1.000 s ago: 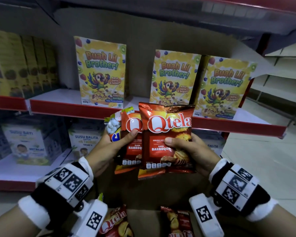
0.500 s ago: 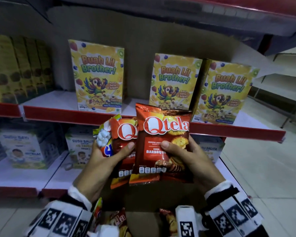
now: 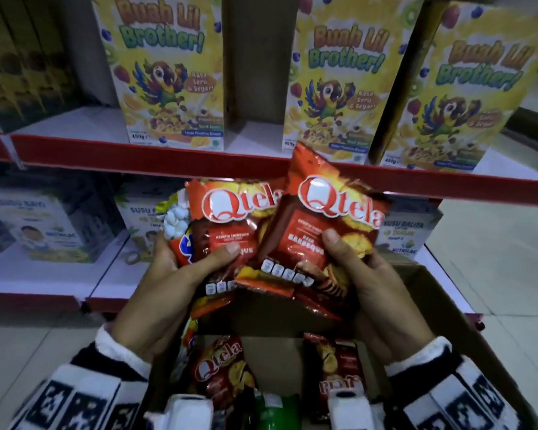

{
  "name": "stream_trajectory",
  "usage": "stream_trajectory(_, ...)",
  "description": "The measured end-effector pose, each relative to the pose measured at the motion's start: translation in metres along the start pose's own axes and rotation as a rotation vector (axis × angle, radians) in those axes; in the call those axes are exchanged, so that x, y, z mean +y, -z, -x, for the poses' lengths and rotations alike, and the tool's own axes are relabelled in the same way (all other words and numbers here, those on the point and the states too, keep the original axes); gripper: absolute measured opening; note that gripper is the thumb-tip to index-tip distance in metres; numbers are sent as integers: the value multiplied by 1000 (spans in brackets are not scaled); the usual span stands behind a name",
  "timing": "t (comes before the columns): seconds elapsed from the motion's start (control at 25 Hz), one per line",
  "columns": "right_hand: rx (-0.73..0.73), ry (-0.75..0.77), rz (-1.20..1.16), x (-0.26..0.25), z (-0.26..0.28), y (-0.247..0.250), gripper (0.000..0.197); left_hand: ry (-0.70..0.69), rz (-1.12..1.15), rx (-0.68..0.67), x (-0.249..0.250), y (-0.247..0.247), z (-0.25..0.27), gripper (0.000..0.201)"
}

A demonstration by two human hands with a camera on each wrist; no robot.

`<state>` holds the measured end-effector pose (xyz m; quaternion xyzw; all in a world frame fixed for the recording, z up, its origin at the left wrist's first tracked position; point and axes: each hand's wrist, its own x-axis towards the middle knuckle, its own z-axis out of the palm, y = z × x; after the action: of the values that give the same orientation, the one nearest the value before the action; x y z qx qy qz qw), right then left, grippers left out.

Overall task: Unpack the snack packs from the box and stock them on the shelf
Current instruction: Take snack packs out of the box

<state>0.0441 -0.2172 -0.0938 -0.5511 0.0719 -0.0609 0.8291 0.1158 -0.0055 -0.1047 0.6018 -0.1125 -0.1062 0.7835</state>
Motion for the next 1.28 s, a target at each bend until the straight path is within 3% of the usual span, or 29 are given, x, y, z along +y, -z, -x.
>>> stream_trajectory(0.24, 96, 29, 67, 14, -12, 22, 62, -128, 15, 132, -15, 2, -13, 72)
stream_trajectory(0.4, 100, 28, 139, 25, -20, 38, 72, -100, 24, 152, -27, 6, -23, 70)
stream_trajectory(0.6, 149, -1, 205, 29, -22, 47, 70, -98, -52, 184, -44, -1, -31, 82)
stream_trajectory(0.8, 336, -25, 198, 31, -19, 29, 80, 20, -52, 369, -38, -19, -25, 92)
stream_trajectory(0.92, 394, -58, 219, 16, -9, 3, 89, 58, -65, 464, -7, -32, -19, 97)
stream_trajectory(1.04, 369, -79, 272, -28, 6, -29, 80, 91, -47, 506, 47, -40, -11, 92)
stream_trajectory(1.28, 314, 36, 300, -197, 32, -105, 62, 41, -79, 514, 226, -74, 3, 95)
